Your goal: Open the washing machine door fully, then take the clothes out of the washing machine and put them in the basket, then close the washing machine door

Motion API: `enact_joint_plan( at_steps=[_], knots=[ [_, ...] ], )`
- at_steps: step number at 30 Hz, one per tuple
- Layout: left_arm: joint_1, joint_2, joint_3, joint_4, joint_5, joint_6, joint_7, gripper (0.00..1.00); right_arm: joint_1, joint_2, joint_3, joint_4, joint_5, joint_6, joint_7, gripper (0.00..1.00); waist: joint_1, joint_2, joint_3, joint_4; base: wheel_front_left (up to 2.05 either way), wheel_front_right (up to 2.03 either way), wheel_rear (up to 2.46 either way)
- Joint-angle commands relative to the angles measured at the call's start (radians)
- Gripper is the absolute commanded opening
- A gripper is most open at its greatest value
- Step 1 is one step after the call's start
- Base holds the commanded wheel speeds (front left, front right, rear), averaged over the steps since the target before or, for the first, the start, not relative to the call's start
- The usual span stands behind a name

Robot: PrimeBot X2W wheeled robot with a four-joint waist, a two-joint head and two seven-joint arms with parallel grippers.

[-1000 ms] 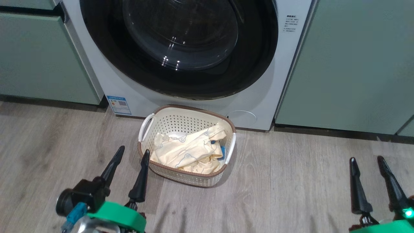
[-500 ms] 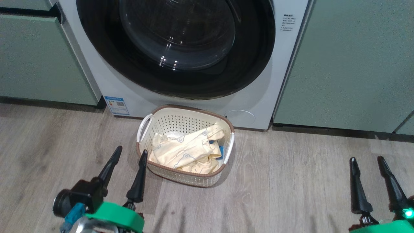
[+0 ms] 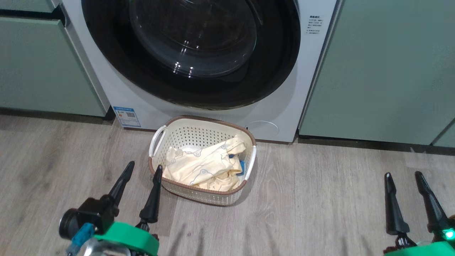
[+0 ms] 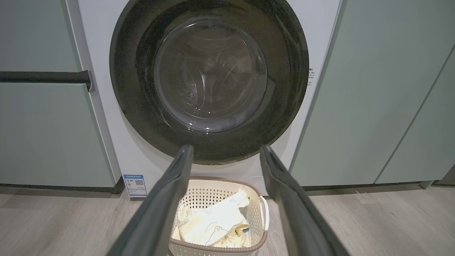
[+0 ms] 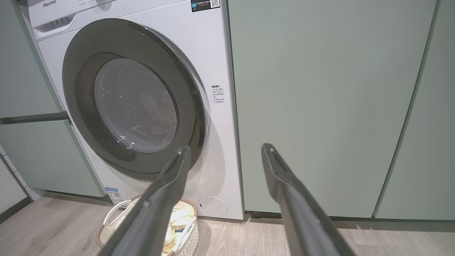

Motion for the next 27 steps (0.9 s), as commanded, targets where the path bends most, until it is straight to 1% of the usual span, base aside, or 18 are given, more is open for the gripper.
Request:
enact_joint_plan(
  at_steps=[1, 8, 9, 13, 27],
  knots=[
    [-0.032, 0.015, 0.031, -0.033, -0.005, 0.007, -0.002, 1.00, -0.025, -0.003, 0.021, -0.039, -0.005, 0.001, -0.005, 1.00, -0.0001, -0.0001, 0.000, -0.001, 0.00, 0.00, 0.00],
    [-0.032, 0.017, 0.023, -0.029, -0.009, 0.009, -0.001, 1.00, -0.025, -0.003, 0.022, -0.041, -0.007, 0.001, -0.005, 1.00, -0.0001, -0.0001, -0.002, -0.004, 0.00, 0.00, 0.00],
    [0.000, 0.000, -0.012, 0.008, -0.006, 0.006, 0.000, 0.00, 0.000, 0.000, 0.001, 0.001, -0.001, 0.000, 0.000, 0.00, 0.0000, -0.0001, -0.002, -0.004, 0.00, 0.00, 0.00],
    [0.006, -0.007, -0.018, 0.048, -0.013, 0.005, 0.000, 0.00, 0.004, 0.000, 0.006, 0.040, 0.005, 0.000, 0.002, 0.00, 0.0000, -0.0001, -0.002, -0.004, 0.00, 0.00, 0.00],
    [-0.019, -0.007, -0.006, 0.079, -0.192, -0.018, 0.034, 0.00, -0.027, -0.012, 0.009, 0.072, 0.193, 0.000, 0.034, 0.00, 0.0000, -0.0001, -0.004, -0.001, 0.00, 0.00, 0.00]
  ],
)
